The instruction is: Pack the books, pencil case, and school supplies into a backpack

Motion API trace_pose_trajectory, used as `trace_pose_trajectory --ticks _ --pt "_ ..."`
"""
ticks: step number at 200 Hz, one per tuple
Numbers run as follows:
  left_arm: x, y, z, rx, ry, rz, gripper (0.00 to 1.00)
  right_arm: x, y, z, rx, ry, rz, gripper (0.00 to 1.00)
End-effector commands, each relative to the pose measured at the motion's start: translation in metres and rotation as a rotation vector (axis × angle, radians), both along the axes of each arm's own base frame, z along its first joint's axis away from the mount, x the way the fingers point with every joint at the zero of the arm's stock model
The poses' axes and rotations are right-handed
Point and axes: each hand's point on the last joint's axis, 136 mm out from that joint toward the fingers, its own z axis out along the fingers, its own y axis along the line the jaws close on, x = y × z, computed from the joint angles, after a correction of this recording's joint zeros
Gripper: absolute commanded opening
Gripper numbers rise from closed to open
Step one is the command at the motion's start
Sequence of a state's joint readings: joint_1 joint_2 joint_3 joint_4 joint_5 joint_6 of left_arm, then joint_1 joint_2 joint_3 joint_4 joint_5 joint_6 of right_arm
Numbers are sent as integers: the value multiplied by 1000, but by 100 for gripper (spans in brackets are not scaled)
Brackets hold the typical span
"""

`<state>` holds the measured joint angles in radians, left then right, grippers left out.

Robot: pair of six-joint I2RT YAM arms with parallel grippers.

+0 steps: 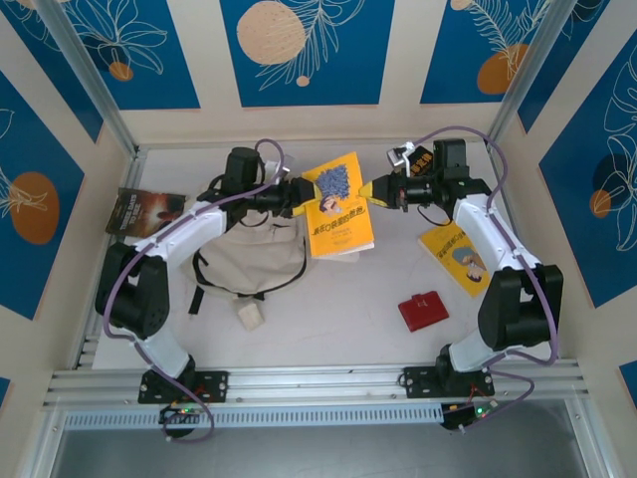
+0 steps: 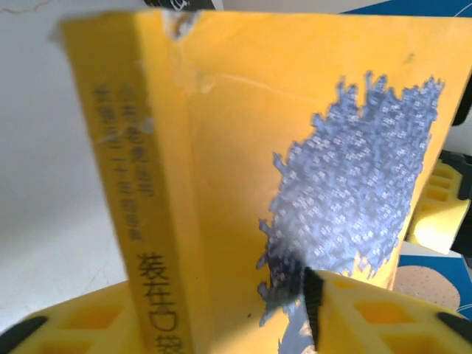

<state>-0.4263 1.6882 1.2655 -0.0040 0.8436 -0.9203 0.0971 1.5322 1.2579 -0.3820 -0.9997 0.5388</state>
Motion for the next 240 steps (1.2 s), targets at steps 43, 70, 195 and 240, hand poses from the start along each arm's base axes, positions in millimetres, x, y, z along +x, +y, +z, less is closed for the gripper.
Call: trace_pose_trajectory --ticks 43,70,195,240 --pt "7 12 27 -17 -83 59 15 13 1 -11 1 66 -11 0" --pt "16 28 20 22 -71 145 6 22 -9 -31 -31 158 -88 32" --pt "54 106 63 30 -115 660 7 -7 56 -74 155 563 -259 100" --pt "53 114 76 -60 -73 746 8 -3 86 -55 246 581 -287 99"
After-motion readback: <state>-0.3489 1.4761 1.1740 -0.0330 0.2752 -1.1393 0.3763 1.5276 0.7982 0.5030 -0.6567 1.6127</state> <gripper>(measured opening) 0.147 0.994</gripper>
